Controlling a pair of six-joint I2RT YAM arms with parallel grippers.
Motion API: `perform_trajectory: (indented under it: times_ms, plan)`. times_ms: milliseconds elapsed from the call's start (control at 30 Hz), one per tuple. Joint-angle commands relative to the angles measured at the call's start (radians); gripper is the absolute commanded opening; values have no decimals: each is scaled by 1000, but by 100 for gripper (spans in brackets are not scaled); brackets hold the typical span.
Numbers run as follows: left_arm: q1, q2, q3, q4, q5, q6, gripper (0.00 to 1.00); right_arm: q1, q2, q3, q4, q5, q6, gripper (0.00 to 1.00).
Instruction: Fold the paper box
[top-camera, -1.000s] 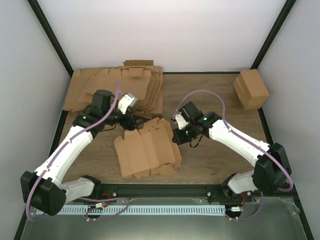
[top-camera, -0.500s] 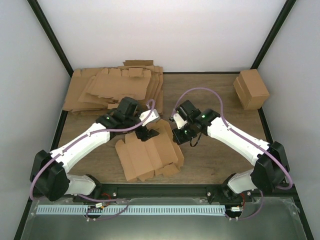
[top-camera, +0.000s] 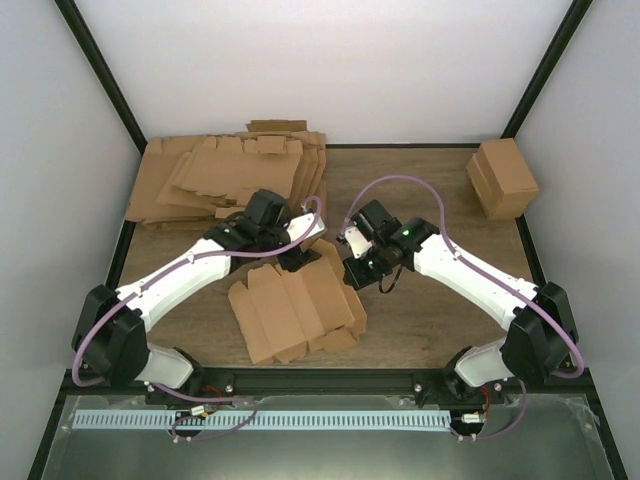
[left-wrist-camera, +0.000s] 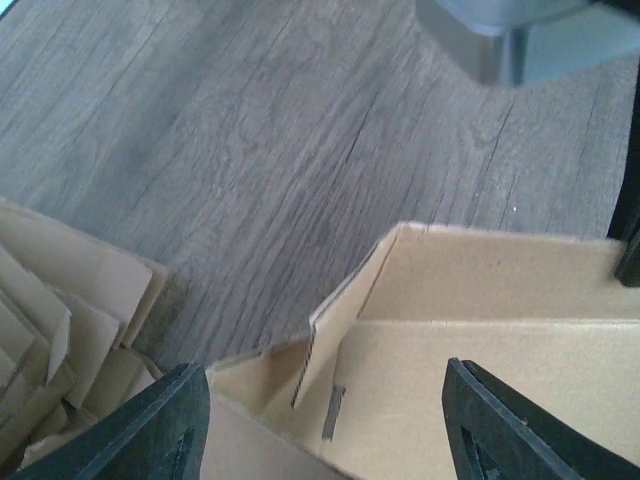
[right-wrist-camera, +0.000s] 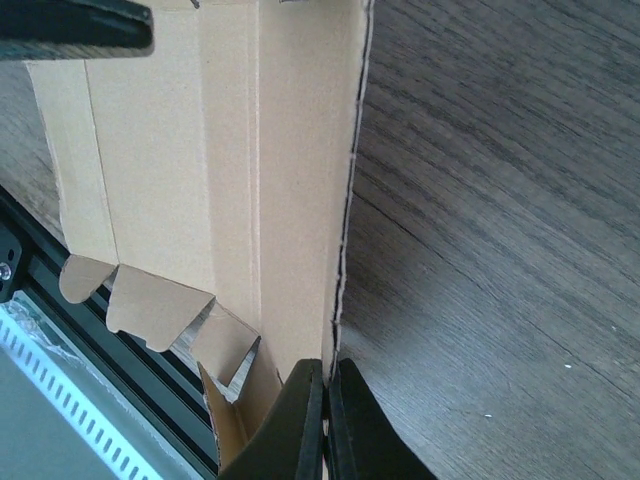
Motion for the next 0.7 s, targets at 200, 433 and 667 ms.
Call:
perform_trajectory:
  times_ms: [200,433,667]
  plan:
    - [1,-34,23,67,34,2,69,6,-1,33,42,-14,-10,1]
    - [1,-234,-33,113,80,-184,100,6,-3,37,58,12,5,1]
    - [1,-335,-78,133,70,-266,100,5,-23,43,80,-17,-3,1]
